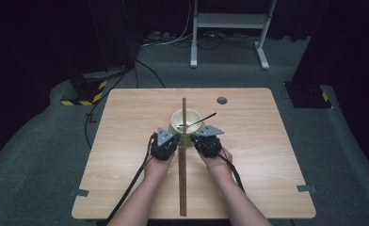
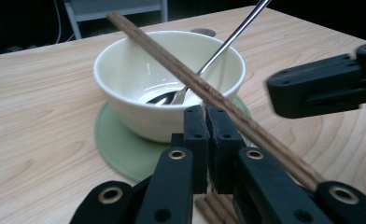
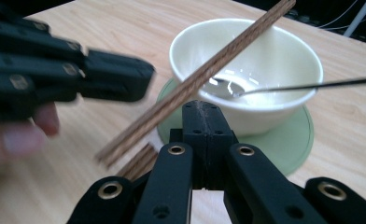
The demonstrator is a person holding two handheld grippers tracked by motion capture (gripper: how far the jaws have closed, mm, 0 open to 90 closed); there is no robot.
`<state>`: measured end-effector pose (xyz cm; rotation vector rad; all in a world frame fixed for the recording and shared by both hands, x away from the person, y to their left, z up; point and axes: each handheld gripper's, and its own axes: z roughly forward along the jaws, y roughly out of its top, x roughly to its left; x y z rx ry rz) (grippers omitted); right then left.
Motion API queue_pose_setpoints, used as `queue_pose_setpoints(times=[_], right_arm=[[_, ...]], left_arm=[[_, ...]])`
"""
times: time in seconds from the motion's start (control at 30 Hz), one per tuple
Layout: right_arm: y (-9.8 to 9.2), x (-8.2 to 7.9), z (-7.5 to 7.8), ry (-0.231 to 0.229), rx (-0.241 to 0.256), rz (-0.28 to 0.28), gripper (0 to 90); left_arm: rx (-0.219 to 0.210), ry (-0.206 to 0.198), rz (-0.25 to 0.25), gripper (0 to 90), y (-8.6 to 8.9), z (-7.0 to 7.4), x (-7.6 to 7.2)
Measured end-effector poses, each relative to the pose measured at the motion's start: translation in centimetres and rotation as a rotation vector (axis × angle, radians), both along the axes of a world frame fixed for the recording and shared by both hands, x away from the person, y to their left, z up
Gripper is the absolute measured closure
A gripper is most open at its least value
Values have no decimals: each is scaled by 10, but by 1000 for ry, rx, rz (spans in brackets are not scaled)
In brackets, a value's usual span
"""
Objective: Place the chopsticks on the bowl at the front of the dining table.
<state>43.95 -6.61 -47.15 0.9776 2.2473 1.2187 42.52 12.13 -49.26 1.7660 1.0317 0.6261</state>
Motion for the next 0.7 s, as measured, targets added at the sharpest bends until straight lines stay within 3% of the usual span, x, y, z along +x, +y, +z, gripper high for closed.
queue_pose_setpoints(times=[0.1,0.27,0.7], right_arm=[[8,6,-1,10,-16,-5,900],[14,11,-3,10,-35,-20,896],[17,16,-6,24,-26,-37,893]], left_arm=[[-31,-5,3,861,0,2,4],[-45,-3,15,853,0,2,7],[-36,13,12,851,-5,-3,11]])
